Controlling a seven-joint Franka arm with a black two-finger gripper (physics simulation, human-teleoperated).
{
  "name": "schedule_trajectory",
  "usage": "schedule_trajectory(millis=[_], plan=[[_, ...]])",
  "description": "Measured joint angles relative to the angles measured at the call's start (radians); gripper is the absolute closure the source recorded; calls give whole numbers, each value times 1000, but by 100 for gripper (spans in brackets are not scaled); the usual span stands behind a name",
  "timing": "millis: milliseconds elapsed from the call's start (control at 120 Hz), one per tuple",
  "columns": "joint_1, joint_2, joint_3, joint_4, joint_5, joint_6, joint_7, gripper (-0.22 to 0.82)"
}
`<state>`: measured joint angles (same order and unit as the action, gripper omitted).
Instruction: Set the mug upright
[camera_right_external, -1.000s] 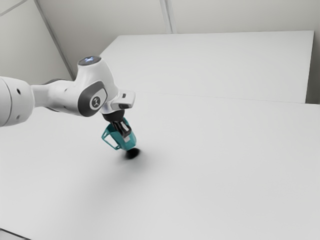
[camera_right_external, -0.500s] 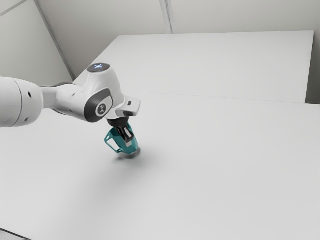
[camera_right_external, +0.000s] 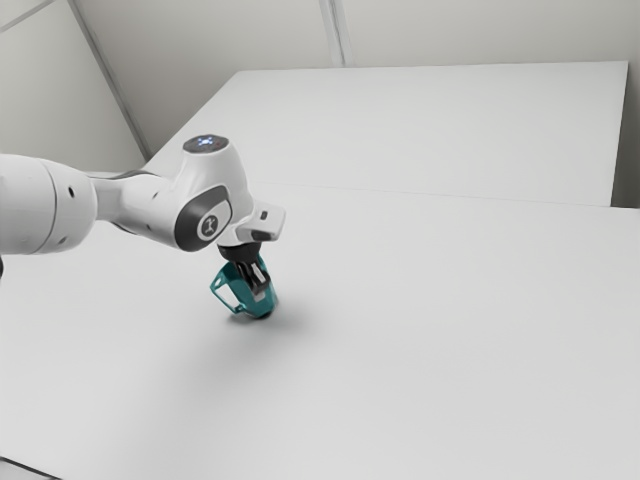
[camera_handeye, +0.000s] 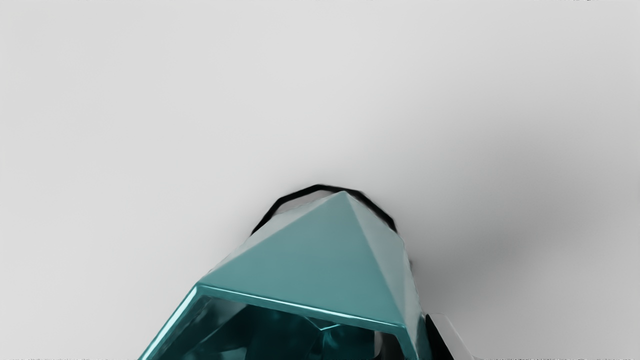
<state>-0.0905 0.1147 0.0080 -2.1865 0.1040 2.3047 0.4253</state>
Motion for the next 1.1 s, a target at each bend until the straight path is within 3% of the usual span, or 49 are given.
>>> schedule_trajectory(millis=[167, 358, 600, 767, 1100], plan=[[-1, -28, 4, 0, -4, -10, 0, 29], [-5, -87, 5, 0, -4, -33, -1, 12], [-12, -153, 6, 68, -5, -111, -1, 4], [-44, -152, 41, 170, -8, -192, -1, 2], [-12, -143, 62, 356, -13, -392, -43, 0]])
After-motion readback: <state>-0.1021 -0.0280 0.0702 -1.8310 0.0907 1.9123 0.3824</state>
